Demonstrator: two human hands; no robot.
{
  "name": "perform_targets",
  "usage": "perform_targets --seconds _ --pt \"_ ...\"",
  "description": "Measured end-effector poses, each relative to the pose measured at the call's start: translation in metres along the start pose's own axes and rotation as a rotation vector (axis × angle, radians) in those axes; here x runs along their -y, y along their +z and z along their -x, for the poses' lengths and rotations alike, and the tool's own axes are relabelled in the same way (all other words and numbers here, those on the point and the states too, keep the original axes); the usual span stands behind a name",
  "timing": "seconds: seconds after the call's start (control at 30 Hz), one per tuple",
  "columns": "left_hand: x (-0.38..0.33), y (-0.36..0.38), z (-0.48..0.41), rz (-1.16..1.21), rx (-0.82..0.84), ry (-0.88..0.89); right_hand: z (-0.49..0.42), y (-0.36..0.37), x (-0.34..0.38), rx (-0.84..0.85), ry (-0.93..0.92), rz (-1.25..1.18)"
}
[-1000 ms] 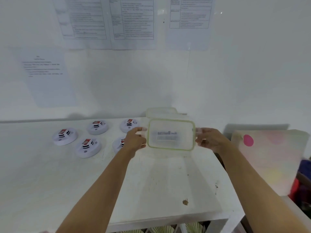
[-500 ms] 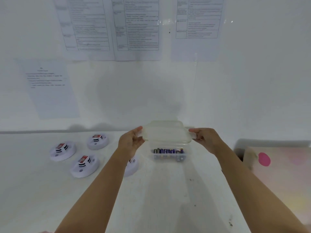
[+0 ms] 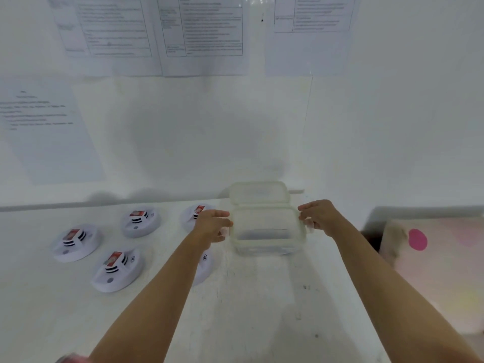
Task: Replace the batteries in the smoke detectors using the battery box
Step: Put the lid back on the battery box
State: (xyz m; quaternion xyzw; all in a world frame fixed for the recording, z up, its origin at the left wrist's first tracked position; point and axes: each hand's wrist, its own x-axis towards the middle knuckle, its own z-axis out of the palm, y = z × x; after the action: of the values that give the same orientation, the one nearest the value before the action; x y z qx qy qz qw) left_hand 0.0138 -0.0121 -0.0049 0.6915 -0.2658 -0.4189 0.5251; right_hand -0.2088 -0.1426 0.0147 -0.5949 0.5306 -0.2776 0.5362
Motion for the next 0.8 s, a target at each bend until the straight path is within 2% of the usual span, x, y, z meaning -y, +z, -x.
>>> perform_targets --seconds 0.13,0.2,0.5,0.57,0.63,0.8 --pt "-0.001 0.003 0.0 0.102 0.033 -0.061 -0.002 0.004 0.003 0.06 0.064 0.088" --pt "0.0 0.007 0.0 0.134 0.035 -0.085 -0.003 0.004 0.001 0.053 0.067 0.054" --pt "-0.001 0.004 0.0 0.087 0.065 -0.158 -0.005 -0.002 -0.002 0.146 0.13 0.027" --pt "0.001 0.004 -0.003 0.012 0.05 -0.164 -0.008 -0.004 -0.004 0.151 0.166 0.0" --pt "0.0 0.004 -0.002 -0.066 0.011 -0.146 -0.009 -0.004 -0.004 0.124 0.189 0.022" --pt "-0.008 0.011 -0.001 -0.195 -0.056 -0.138 -0.008 -0.002 -0.001 -0.092 0.09 0.357"
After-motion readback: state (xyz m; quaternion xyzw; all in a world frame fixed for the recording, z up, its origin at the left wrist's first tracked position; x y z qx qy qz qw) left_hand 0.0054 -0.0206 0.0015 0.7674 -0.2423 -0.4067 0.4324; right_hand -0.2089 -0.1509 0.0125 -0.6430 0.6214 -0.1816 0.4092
